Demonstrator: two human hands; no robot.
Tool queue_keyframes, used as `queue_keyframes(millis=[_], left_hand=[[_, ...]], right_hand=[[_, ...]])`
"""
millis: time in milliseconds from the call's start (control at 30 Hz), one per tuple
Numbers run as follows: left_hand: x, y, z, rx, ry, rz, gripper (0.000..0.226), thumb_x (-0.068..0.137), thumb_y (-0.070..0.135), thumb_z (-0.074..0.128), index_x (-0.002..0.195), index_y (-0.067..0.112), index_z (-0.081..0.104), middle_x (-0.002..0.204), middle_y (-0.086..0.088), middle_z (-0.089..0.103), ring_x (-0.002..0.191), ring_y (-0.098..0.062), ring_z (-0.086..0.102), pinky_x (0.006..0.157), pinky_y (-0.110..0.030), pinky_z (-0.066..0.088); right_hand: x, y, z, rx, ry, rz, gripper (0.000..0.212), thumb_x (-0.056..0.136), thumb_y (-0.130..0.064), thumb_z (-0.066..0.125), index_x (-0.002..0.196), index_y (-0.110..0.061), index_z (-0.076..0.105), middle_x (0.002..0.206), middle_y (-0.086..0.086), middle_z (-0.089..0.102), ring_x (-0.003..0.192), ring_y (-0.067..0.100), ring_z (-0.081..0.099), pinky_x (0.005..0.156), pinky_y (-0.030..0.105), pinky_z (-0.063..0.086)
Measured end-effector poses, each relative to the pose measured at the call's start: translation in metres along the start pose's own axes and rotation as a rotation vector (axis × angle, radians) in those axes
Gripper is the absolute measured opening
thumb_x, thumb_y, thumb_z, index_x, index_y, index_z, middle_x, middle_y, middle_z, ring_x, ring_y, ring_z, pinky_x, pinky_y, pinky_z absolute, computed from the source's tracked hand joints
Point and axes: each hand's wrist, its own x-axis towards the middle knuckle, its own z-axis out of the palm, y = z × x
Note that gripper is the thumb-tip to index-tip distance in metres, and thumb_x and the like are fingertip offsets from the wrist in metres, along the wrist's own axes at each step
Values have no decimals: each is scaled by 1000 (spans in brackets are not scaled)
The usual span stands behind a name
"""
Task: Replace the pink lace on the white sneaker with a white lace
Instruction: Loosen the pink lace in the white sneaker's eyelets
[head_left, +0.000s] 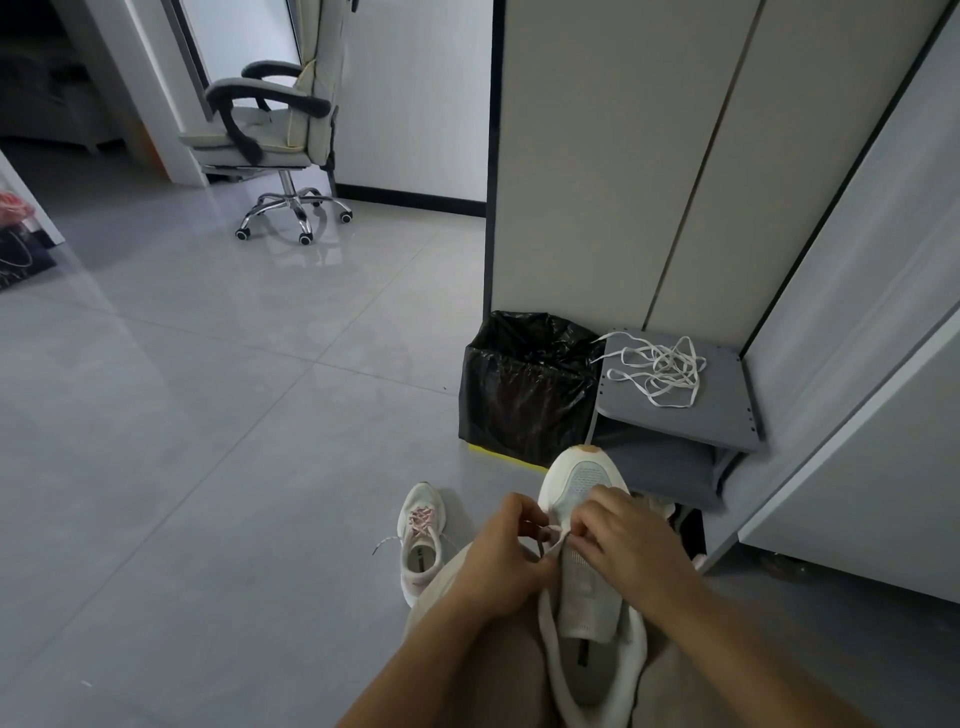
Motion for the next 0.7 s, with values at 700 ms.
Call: queue_keyframes(millis=[700], left_hand=[[-4, -5, 1, 44, 40, 55, 34, 79, 19, 68, 93, 36, 42, 107, 5, 57, 93, -9, 59, 79, -24, 53]], right_hand=[[-6, -7, -24, 226, -172, 99, 17, 76, -23, 74, 70, -20, 59, 74, -13, 50, 66, 2, 51, 59, 17, 45]])
